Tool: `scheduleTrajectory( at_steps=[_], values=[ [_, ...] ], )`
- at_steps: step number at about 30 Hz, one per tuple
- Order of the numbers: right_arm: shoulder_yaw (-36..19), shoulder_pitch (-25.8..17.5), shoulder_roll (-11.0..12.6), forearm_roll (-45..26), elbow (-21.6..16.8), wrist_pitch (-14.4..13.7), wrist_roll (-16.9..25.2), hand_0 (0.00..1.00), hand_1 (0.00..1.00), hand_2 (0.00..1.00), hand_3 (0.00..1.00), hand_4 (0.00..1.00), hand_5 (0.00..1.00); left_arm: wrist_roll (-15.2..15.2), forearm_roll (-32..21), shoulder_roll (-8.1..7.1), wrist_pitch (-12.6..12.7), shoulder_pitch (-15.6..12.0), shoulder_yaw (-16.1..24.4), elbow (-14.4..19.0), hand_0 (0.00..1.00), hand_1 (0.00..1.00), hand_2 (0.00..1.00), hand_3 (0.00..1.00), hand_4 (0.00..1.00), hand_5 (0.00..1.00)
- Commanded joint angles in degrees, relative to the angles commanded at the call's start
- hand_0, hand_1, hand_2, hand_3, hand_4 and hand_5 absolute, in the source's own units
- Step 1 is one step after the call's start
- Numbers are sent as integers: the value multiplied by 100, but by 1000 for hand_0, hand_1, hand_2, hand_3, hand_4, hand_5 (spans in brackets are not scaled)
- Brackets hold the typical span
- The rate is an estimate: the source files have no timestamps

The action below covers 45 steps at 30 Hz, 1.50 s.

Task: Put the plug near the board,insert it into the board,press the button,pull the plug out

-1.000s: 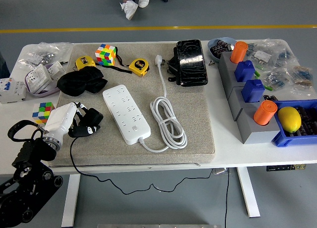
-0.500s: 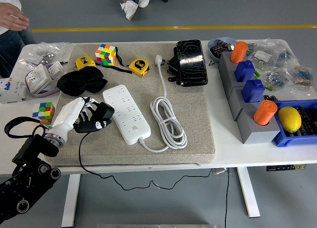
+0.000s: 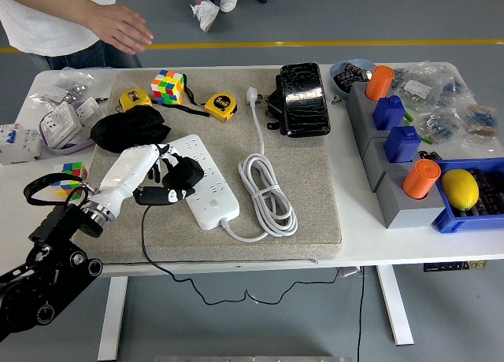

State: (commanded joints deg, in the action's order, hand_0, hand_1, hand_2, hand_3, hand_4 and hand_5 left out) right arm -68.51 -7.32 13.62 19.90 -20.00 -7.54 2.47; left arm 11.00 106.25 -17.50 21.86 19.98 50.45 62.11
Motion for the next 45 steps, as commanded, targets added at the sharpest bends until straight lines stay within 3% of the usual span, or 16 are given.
scheduleTrajectory(
  at_steps=[16,45],
  values=[
    [33,-11,36,0,-11,-5,-4,552,641,595,518,880,421,92,112,66,63,189,-151,-494,227,279,330,526,760,39],
    [-56,-37,9,79,-56,-7,-2,552,640,594,518,880,421,126,396,17,62,196,-65,-717,229,280,333,526,760,46]
  ],
)
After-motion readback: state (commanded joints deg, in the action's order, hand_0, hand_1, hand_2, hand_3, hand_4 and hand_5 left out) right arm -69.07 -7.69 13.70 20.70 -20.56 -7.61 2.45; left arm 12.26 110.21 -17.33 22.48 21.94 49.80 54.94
